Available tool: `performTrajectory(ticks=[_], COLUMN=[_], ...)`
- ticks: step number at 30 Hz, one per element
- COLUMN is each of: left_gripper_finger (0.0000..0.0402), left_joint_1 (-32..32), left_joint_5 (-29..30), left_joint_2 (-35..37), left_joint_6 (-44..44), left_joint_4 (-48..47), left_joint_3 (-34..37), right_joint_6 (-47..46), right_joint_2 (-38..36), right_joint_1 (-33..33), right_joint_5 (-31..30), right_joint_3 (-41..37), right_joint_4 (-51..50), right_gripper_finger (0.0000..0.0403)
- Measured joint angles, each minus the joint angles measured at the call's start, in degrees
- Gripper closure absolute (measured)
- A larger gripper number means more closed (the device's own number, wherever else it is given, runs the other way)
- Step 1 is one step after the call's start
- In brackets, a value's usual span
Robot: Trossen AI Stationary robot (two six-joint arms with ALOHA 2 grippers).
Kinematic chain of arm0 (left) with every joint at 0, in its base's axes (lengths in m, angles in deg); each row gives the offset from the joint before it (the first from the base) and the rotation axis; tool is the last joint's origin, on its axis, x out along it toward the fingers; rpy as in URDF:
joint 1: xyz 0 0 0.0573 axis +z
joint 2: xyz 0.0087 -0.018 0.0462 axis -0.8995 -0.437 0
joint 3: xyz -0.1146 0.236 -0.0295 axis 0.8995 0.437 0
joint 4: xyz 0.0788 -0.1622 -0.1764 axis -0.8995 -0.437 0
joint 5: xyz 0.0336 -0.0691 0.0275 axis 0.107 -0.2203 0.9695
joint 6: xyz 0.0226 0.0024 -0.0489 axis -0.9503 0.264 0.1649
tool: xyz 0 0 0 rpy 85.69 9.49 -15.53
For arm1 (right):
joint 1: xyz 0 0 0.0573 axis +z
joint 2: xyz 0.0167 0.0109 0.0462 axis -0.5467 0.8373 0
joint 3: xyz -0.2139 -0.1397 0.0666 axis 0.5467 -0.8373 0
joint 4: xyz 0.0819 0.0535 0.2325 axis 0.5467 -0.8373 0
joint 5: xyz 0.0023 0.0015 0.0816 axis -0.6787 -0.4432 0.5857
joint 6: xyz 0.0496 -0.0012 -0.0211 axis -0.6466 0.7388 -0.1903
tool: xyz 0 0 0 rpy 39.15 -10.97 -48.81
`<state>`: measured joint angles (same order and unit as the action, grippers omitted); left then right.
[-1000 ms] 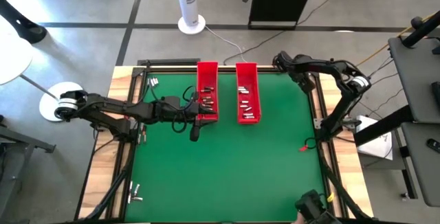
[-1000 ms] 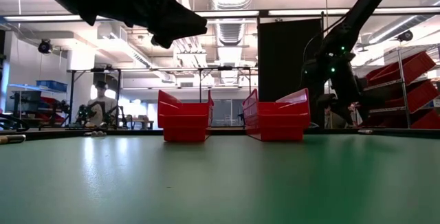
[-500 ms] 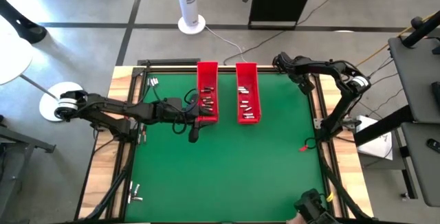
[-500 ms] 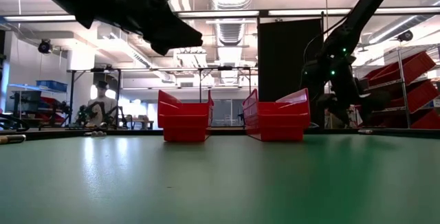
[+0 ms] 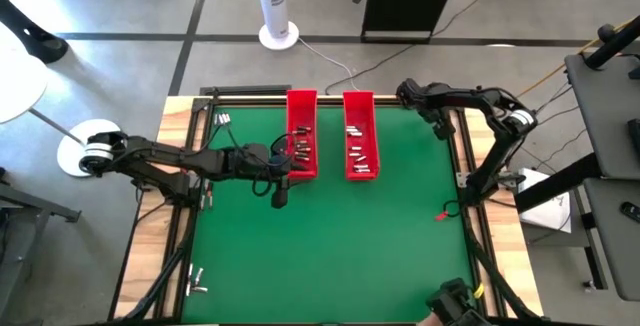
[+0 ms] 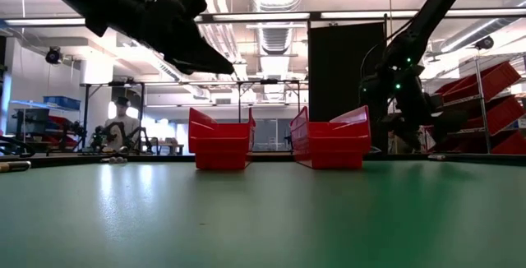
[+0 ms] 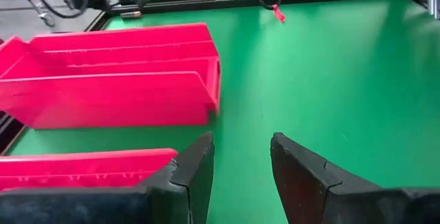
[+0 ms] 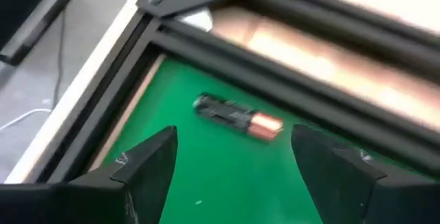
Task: Sort batteries
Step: Put the brown battery into the left red bin
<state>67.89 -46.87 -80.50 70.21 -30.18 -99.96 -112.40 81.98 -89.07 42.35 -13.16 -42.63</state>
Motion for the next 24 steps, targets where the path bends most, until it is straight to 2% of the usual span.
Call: performTrajectory(ticks=[5, 9, 13, 24], left_gripper_finger=[0.0276, 0.0276, 0.0276, 0.0276], left_joint_1=[0.3, 0.3, 0.3, 0.4], left_joint_5=[0.1, 0.2, 0.2, 0.2], left_joint_2=[0.0, 0.0, 0.0, 0.0], left_joint_6=[-0.2, 0.9, 1.8, 1.9], left_joint_4=[-1.3, -2.0, -2.5, -2.4], left_joint_3=[0.0, 0.1, 0.4, 0.4], right_joint_6=[-3.9, -4.4, -5.8, -10.2], right_joint_2=[-0.9, -0.7, -0.5, 2.7], right_joint_1=[0.5, 0.5, 0.4, 1.0], right_joint_5=[-0.4, -0.4, -1.6, -5.6], right_joint_3=[0.0, -0.6, -0.3, 1.5], right_joint_4=[-7.9, -3.3, -3.8, -5.5], right_gripper_finger=[0.0103, 0.0074, 0.0054, 0.0049])
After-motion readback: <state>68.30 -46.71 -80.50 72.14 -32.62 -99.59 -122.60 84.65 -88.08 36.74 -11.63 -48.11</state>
